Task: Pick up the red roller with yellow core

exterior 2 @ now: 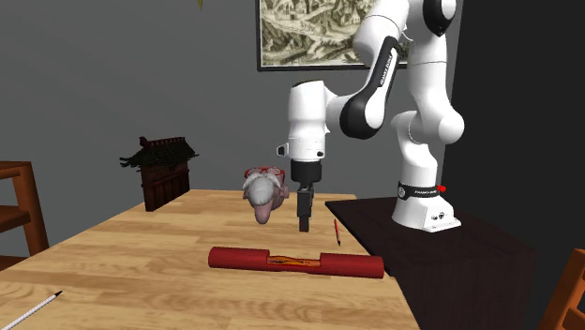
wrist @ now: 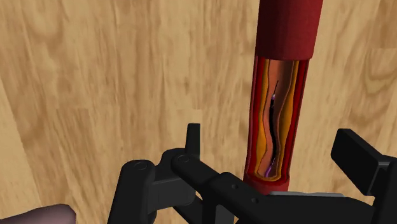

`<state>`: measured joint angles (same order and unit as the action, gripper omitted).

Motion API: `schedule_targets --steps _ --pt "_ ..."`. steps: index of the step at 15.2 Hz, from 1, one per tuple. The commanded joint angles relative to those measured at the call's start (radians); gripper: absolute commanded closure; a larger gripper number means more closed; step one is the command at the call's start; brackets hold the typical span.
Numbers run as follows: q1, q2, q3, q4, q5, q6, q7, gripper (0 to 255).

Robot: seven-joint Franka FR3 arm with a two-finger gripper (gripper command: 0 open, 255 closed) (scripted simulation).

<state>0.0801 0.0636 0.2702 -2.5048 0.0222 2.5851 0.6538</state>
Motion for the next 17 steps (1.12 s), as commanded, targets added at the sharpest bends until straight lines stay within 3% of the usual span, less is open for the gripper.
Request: schedule_targets --steps 1,4,13,14,17 --pt "0.012 0.098 -0.004 0.048 -0.058 0.053 0.065 0" --pt "0.049 0.217 -0.031 0.12 -0.131 0.104 0.146 0" --pt "0.079 0.321 -0.071 0.134 -0.179 0.192 0.18 0" --pt "0.078 0.321 -0.071 0.136 -0.179 0.19 0.18 255" --pt "0.079 0.322 -0.071 0.137 -0.179 0.19 0.18 255"
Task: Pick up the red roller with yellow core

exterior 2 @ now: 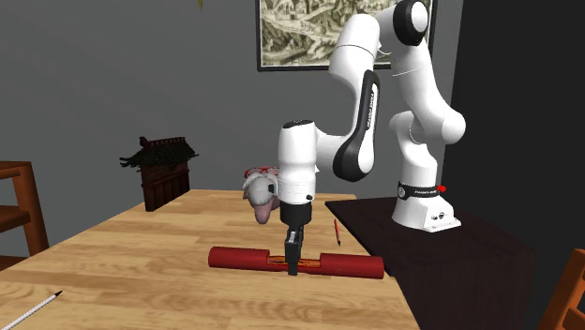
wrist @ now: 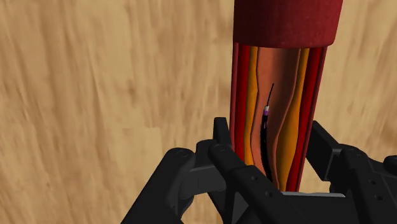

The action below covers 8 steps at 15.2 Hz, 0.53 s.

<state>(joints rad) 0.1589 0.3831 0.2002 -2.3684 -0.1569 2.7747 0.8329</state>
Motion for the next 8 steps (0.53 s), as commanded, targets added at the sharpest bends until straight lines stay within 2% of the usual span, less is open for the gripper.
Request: schedule_targets --steps 1,8 --pt "0.0 0.002 -0.001 0.0 0.0 0.001 0.001 255" --pt "-0.008 -0.027 0.01 -0.007 0.012 -0.02 -0.008 255"
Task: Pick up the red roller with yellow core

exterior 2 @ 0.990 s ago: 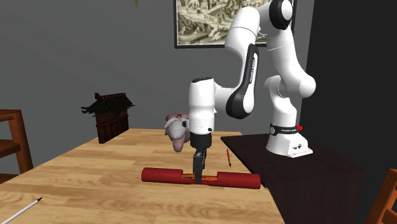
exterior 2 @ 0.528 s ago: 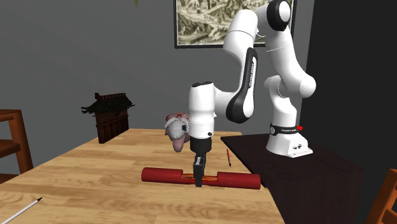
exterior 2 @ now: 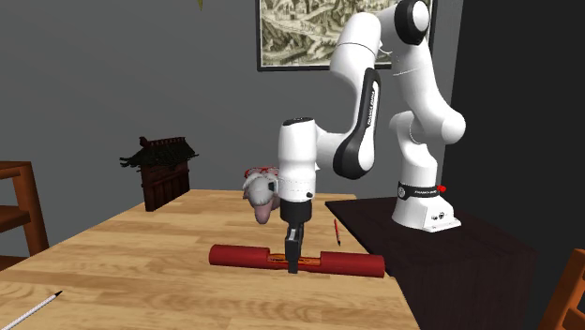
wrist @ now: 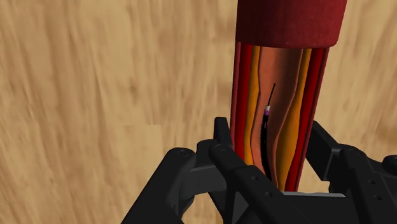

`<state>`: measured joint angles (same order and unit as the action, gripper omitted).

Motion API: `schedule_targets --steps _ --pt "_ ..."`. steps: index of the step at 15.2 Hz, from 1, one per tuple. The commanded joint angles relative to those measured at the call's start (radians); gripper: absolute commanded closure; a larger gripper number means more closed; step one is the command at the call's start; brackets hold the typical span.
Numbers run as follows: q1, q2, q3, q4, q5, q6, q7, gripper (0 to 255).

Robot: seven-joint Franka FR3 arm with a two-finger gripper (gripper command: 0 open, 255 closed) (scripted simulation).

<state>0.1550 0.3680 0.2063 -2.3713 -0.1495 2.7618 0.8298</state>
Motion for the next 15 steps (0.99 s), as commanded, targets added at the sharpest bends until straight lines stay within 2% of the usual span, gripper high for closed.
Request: schedule_targets --steps 1,13,15 --pt "-0.008 -0.026 0.009 -0.007 0.011 -0.019 -0.009 255" --pt "-0.041 -0.184 0.056 -0.014 0.092 -0.165 -0.065 255" --pt "-0.041 -0.186 0.056 -0.014 0.093 -0.167 -0.066 255"
